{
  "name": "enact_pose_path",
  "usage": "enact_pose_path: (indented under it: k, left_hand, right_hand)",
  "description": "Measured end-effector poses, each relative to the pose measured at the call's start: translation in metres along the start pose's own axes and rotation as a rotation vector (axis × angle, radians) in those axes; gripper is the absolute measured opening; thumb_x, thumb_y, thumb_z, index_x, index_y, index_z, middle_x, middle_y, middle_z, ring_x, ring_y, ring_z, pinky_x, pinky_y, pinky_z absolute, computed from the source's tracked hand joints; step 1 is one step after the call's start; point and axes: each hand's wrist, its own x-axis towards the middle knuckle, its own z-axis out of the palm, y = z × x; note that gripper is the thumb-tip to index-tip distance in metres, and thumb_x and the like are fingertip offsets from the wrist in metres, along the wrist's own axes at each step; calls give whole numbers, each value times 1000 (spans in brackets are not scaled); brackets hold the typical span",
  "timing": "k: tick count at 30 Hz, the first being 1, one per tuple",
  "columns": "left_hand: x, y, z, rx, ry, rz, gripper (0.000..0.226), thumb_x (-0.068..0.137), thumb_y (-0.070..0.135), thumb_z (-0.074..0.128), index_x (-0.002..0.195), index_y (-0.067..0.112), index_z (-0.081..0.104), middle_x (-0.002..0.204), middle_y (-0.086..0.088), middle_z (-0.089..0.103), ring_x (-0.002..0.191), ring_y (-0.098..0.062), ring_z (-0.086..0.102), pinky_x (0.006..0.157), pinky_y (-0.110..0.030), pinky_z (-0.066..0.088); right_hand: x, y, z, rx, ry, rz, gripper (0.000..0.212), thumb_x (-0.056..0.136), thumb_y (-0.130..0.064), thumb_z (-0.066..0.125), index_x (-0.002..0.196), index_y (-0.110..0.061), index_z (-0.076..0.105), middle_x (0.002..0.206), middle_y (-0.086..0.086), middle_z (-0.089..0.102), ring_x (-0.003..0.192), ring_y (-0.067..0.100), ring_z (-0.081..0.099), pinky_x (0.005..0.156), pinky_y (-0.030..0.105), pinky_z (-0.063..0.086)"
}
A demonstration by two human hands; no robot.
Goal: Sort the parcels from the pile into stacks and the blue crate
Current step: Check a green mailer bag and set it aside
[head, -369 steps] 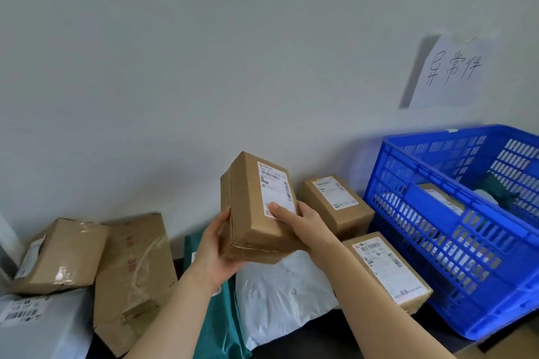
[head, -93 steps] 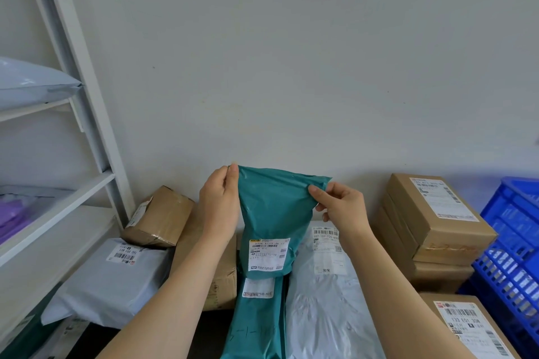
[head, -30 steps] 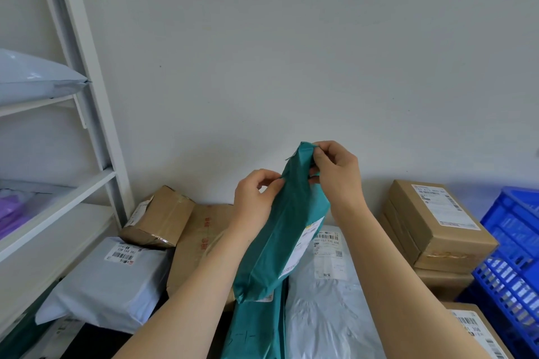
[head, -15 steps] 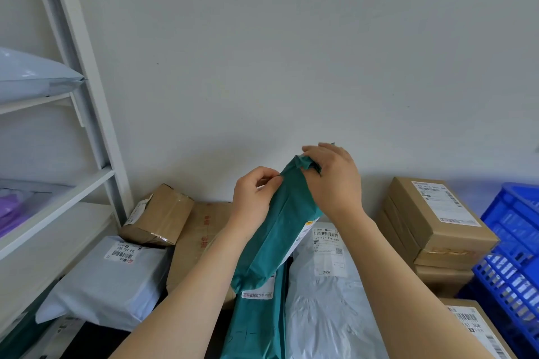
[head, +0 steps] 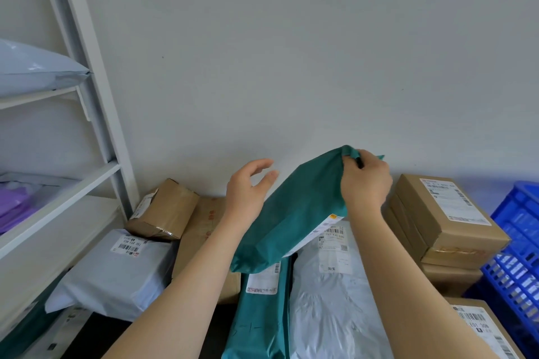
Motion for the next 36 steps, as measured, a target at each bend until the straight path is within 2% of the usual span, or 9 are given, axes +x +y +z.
enact_pose_path:
  k: [6, 9, 13, 16, 20, 24, 29, 34, 36]
  left_hand:
    - [-3, -21, -15, 99, 171, -30, 25, 95, 27, 57, 117, 18, 65, 120, 5, 64, 111, -6, 55, 94, -22, 41]
    - [-15, -40, -17, 52, 230, -204, 34, 95, 29, 57, 126, 14, 58, 128, -1, 60, 117, -13, 54, 93, -25, 40]
    - [-34, -67, -2, 37, -21, -636, 58, 93, 45, 55, 140, 13, 40, 143, -5, 45, 130, -24, 44, 105, -41, 38]
    - [-40, -81, 5, -155, -133, -854, 31, 94, 42, 56, 115, 21, 47, 111, 4, 54, 107, -21, 53, 89, -39, 47]
    - [-31, -97, 11, -91, 36, -728, 12, 93, 15, 60, 103, 10, 57, 96, -8, 63, 80, -19, 64, 84, -45, 56]
    - [-27, -88, 5, 53, 250, -581, 14, 88, 20, 67, 93, 17, 55, 98, -3, 65, 90, -22, 64, 82, -40, 54]
    - [-33, -83, 5, 96, 237, -543, 21, 78, 9, 77, 91, 10, 60, 88, 3, 63, 82, -14, 58, 60, -20, 35]
    - [-41, -92, 13, 172, 45, -526, 11, 80, 11, 74, 83, 17, 66, 98, 0, 68, 92, -16, 61, 85, -35, 51]
    - [-43, -95, 18, 205, -46, -500, 12, 81, 12, 73, 92, 16, 69, 102, 3, 65, 95, -11, 57, 85, -31, 50]
  right_hand:
    - [2, 6, 2, 141, 90, 133, 39, 97, -15, 47, 59, -19, 38, 56, -1, 37, 51, 13, 30, 47, 28, 23]
    - [1, 4, 5, 203, 121, 164, 42, 96, -14, 47, 56, -19, 34, 54, -1, 32, 51, 14, 26, 48, 28, 21]
    - [4, -2, 7, 280, 157, 174, 43, 97, -14, 46, 56, -19, 32, 54, -2, 32, 51, 14, 24, 48, 28, 20]
    - [7, -5, 10, 314, 171, 147, 44, 97, -15, 47, 56, -20, 33, 54, -4, 33, 51, 12, 26, 49, 27, 21]
    - [10, -1, 9, 319, 196, 150, 45, 97, -14, 47, 55, -20, 32, 54, -4, 31, 51, 11, 25, 48, 25, 21]
    - [13, 11, 3, 305, 220, 179, 44, 98, -16, 47, 56, -21, 35, 55, -3, 35, 51, 11, 28, 49, 25, 24]
    - [14, 22, 4, 364, 248, 245, 44, 96, -16, 49, 55, -17, 34, 54, -1, 34, 52, 14, 27, 53, 28, 25]
    - [12, 18, 6, 405, 241, 227, 45, 96, -13, 49, 54, -16, 34, 53, -2, 34, 51, 12, 26, 53, 24, 26]
    - [10, 15, 7, 420, 236, 226, 44, 96, -12, 49, 55, -16, 35, 53, -3, 35, 51, 11, 27, 52, 23, 27]
